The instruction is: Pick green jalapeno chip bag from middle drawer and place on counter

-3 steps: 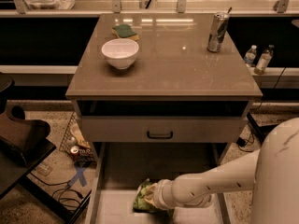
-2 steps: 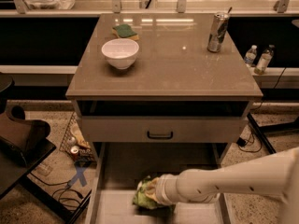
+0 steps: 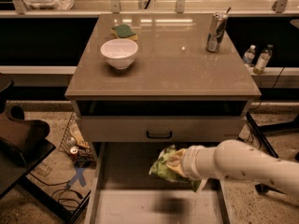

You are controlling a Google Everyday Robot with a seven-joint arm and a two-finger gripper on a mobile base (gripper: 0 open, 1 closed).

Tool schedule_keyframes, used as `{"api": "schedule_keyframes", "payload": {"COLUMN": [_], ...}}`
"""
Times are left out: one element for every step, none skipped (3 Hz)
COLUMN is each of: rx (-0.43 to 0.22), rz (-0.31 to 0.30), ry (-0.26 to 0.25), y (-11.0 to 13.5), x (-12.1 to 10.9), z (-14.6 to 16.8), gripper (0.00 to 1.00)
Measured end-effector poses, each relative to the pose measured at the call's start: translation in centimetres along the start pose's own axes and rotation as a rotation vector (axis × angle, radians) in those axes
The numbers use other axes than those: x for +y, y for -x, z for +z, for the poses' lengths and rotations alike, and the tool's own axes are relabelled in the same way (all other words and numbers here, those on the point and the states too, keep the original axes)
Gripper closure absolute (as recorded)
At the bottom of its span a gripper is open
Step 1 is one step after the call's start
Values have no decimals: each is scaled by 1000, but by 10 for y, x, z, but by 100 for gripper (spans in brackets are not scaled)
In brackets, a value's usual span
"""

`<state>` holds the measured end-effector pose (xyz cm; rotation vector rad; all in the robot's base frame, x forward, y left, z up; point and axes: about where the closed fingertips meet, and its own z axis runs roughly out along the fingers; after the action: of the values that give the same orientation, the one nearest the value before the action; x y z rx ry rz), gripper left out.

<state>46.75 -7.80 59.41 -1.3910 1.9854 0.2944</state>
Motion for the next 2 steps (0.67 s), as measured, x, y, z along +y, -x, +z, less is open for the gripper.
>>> {"api": "schedule_keyframes", "payload": {"rx": [-36,-61], "rz": [13,14], "ry": [-76,-104], "y": [28,63], "x": [-48,-81], "z": [-81,-181], "gripper": [100,100]}}
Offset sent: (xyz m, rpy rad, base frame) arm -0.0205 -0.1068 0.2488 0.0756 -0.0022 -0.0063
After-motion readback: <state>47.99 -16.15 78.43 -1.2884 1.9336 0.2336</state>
